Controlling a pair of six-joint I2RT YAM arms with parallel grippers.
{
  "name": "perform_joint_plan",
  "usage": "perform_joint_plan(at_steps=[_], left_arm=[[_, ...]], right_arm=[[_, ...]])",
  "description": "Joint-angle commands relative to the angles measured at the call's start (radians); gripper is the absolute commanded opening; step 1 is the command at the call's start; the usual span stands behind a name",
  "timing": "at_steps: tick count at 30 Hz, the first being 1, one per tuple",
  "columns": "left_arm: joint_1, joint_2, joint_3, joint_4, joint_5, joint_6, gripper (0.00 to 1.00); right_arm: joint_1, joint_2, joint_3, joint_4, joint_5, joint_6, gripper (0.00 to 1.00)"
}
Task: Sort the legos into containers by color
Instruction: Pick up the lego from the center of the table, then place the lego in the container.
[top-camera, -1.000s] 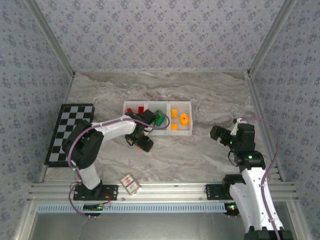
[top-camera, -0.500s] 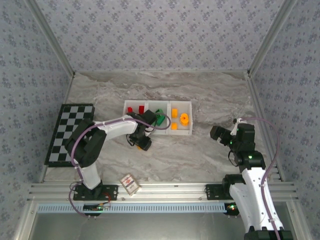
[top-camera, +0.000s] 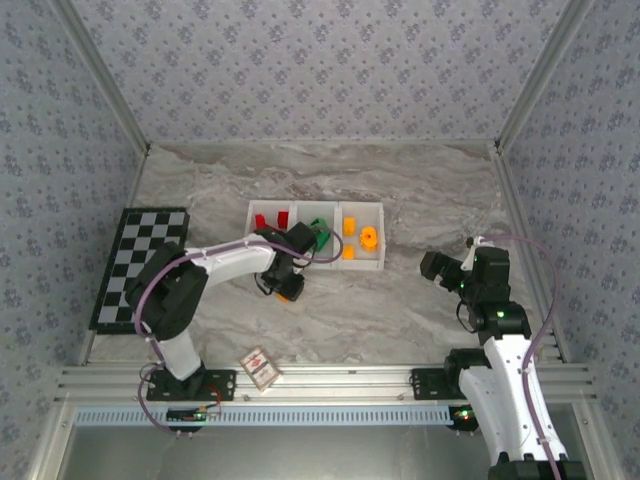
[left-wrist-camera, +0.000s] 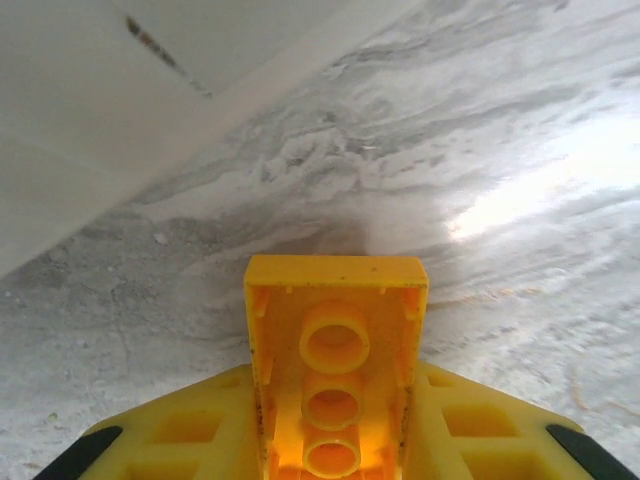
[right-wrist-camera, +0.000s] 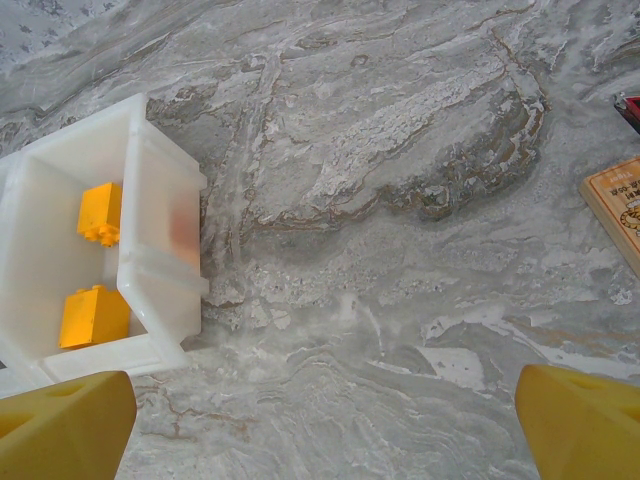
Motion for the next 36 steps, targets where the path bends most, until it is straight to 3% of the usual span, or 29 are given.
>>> perform_joint_plan(at_steps=[1,8,24,31,36], left_arm=[[-0.006,-0.099,0.034,-0.017,0.009,-0.061,0.30],[-0.006,-0.110,0.202,-0.020,0.055,-0.104,0.32],[-0.042,0.367,0.907,-0.146,0.059,-0.179,0.33],[-0.071,0.510,1.065,-0.166,0.059,-0.216,0.34],[-0.068,0.586,1.148,-0.180,0.054,-0.250,0.41]], right_arm=[[-0.005,-0.001,-0.002,-0.001,0.009,0.012,1.00],[-0.005,-0.002,-0.001,0.000,0.008,0.012,1.00],[-0.008,-0.001,-0.004,-0.005,0.012,0.021,1.00],[-0.011,-0.001,-0.007,0.004,0.008,0.019,1.00],[-0.013,-0.001,-0.009,0.006,0.007,0.017,1.00]])
